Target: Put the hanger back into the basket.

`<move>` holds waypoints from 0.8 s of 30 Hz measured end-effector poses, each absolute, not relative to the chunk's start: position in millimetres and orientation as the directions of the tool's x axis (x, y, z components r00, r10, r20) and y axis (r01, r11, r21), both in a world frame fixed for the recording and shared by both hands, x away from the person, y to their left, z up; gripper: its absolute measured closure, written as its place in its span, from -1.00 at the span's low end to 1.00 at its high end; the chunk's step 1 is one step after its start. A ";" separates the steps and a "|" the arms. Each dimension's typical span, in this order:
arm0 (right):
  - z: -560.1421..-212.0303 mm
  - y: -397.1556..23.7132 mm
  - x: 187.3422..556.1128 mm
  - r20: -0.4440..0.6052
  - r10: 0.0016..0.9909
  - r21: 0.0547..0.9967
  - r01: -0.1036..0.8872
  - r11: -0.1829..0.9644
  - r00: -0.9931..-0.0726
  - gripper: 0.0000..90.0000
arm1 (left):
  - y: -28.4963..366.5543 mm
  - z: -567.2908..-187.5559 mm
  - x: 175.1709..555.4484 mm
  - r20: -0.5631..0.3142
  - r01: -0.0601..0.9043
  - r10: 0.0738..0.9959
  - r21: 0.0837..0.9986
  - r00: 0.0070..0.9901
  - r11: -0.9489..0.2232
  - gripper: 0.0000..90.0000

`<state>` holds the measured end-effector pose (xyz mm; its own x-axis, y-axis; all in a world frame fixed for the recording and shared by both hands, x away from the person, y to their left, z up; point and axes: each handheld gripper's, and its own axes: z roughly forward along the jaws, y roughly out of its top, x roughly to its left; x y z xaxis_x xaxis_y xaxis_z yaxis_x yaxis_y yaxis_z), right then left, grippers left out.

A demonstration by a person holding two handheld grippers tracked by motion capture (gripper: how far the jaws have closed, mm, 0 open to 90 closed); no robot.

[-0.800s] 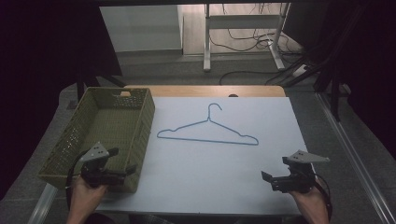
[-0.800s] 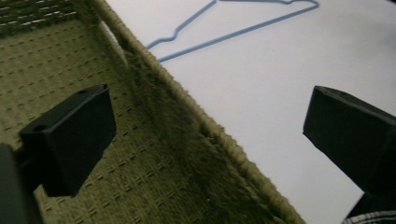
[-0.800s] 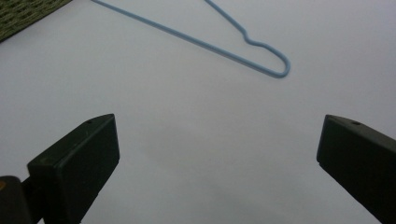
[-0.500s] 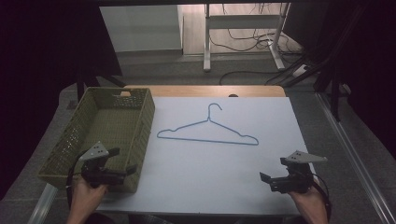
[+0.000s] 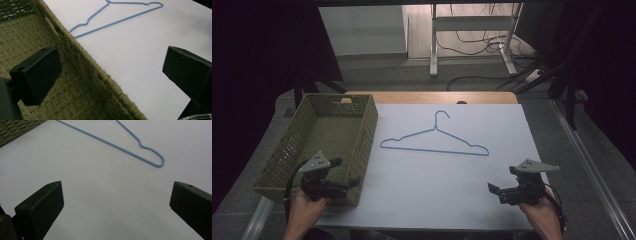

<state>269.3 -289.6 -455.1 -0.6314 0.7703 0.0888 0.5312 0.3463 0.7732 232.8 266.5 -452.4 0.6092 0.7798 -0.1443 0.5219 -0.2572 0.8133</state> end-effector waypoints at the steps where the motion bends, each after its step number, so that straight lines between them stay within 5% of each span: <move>1: -454.4 -289.2 269.7 0.089 0.768 0.774 0.530 0.348 -0.634 -1.00 | 266.2 -451.1 233.0 -0.147 0.518 0.776 0.817 0.613 -0.255 -0.94; 24: -427.6 -270.0 287.6 0.089 0.768 0.765 0.537 0.355 -0.634 -1.00 | 213.2 -408.5 264.4 -0.089 0.486 0.729 0.799 0.678 -0.355 -0.95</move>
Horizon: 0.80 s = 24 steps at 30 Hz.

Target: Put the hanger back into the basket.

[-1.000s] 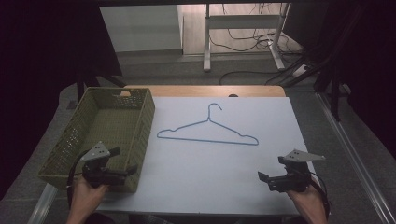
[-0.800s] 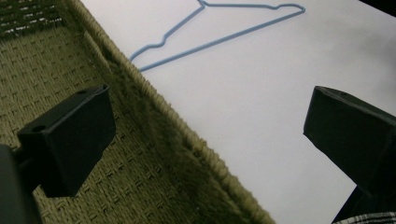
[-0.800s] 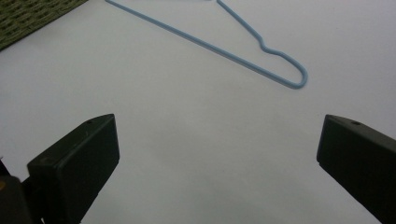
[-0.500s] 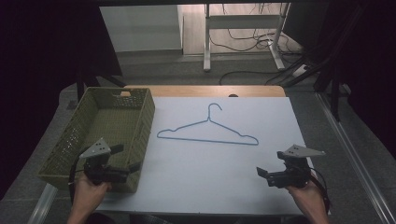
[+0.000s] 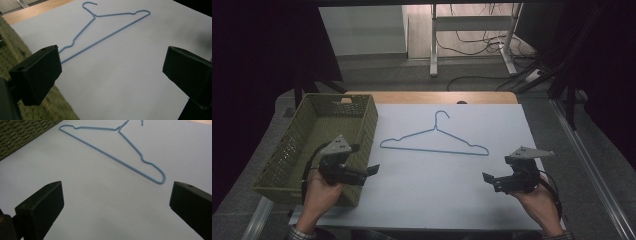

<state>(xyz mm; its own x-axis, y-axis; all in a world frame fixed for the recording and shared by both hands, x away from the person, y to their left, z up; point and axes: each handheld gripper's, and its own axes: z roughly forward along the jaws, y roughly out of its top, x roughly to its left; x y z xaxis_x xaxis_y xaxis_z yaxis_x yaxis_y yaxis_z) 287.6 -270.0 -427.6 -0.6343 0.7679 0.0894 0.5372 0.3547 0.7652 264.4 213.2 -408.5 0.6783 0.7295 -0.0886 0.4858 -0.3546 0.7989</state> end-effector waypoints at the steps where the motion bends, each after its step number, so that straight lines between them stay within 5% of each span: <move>1: -427.6 -270.0 287.6 0.089 0.768 0.765 0.537 0.355 -0.634 -1.00 | 213.2 -408.5 264.4 -0.089 0.486 0.729 0.799 0.678 -0.355 -0.95; 24: -416.1 -242.3 337.5 0.083 0.712 0.735 0.526 0.429 -0.697 -1.00 | 139.6 -413.1 331.0 -0.094 0.447 0.667 0.810 0.739 -0.380 -0.97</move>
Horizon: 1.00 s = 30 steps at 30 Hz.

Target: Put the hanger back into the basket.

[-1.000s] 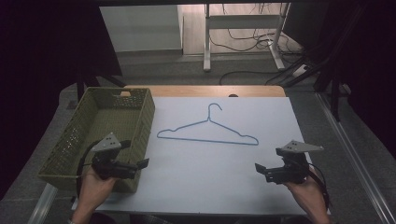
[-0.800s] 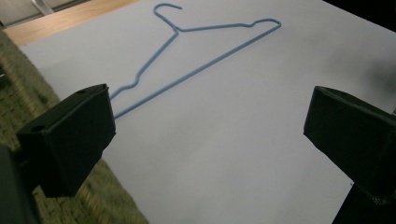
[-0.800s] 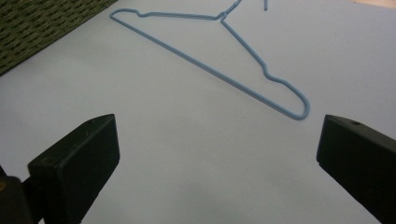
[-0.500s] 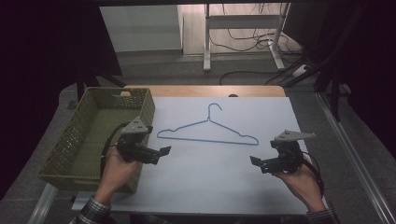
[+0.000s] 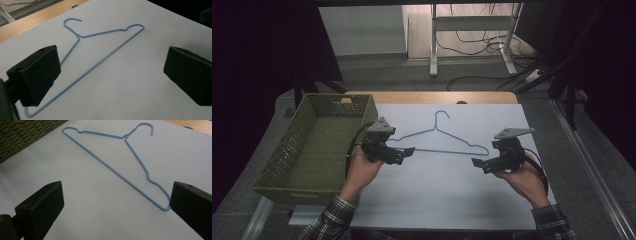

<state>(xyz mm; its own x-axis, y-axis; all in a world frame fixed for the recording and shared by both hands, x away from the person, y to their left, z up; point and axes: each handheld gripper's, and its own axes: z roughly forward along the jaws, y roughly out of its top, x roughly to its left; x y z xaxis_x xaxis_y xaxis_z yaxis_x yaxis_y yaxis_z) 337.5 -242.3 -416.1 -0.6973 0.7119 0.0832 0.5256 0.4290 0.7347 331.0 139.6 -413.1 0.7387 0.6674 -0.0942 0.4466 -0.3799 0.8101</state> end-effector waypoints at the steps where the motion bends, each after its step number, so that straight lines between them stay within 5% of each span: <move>1: -416.1 -242.3 337.5 0.083 0.712 0.735 0.526 0.429 -0.697 -1.00 | 137.5 -414.3 333.3 -0.092 0.446 0.668 0.810 0.738 -0.381 -0.97; 19: -426.3 -217.8 392.6 0.056 0.703 0.710 0.523 0.472 -0.709 -0.76 | 116.1 -449.6 360.6 -0.090 0.457 0.657 0.788 0.748 -0.412 -0.97; 30: -444.3 -192.5 441.1 0.024 0.658 0.678 0.496 0.542 -0.752 -0.23 | 119.0 -464.2 362.7 -0.094 0.472 0.656 0.771 0.749 -0.429 -0.98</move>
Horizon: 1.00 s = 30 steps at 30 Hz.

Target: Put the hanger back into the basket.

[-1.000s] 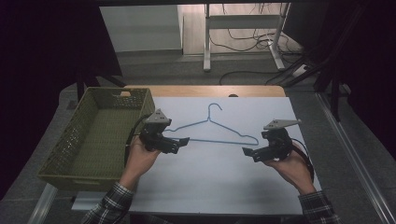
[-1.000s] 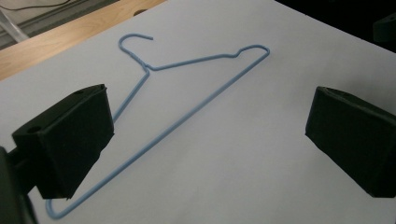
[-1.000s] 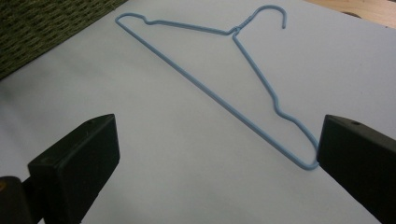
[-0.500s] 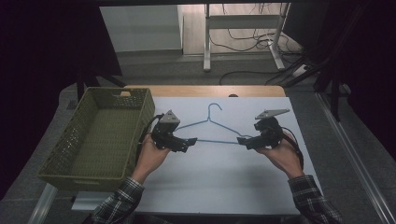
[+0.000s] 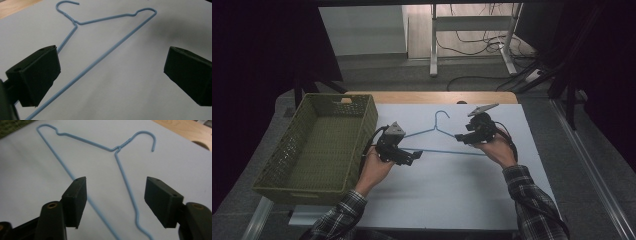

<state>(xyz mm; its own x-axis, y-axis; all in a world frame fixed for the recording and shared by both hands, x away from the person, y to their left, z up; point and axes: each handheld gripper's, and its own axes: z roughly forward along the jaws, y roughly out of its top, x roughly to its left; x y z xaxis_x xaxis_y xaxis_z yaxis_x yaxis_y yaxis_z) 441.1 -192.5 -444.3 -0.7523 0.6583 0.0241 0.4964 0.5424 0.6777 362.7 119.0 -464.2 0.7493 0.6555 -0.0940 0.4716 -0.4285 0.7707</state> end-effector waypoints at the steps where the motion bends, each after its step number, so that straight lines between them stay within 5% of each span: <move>1: -446.5 -189.5 445.5 0.008 0.648 0.675 0.483 0.558 -0.761 -0.16 | 119.0 -465.1 362.8 -0.095 0.473 0.656 0.770 0.749 -0.429 -0.98; 16: -499.2 -158.8 506.3 -0.015 0.552 0.591 0.438 0.677 -0.833 0.60 | 119.0 -478.4 367.2 -0.086 0.493 0.662 0.739 0.745 -0.459 -0.98; 30: -510.7 -151.9 512.7 -0.056 0.488 0.548 0.382 0.744 -0.871 0.91 | 119.8 -484.7 374.8 -0.106 0.519 0.674 0.728 0.731 -0.449 -0.98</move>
<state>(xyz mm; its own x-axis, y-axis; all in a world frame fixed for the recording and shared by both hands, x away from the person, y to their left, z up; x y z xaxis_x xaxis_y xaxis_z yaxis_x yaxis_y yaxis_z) 512.7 -151.9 -510.7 -0.8711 0.4880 -0.0556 0.3821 0.7443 0.5477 374.8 119.8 -484.7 0.7311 0.6740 -0.1059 0.5189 -0.4486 0.7276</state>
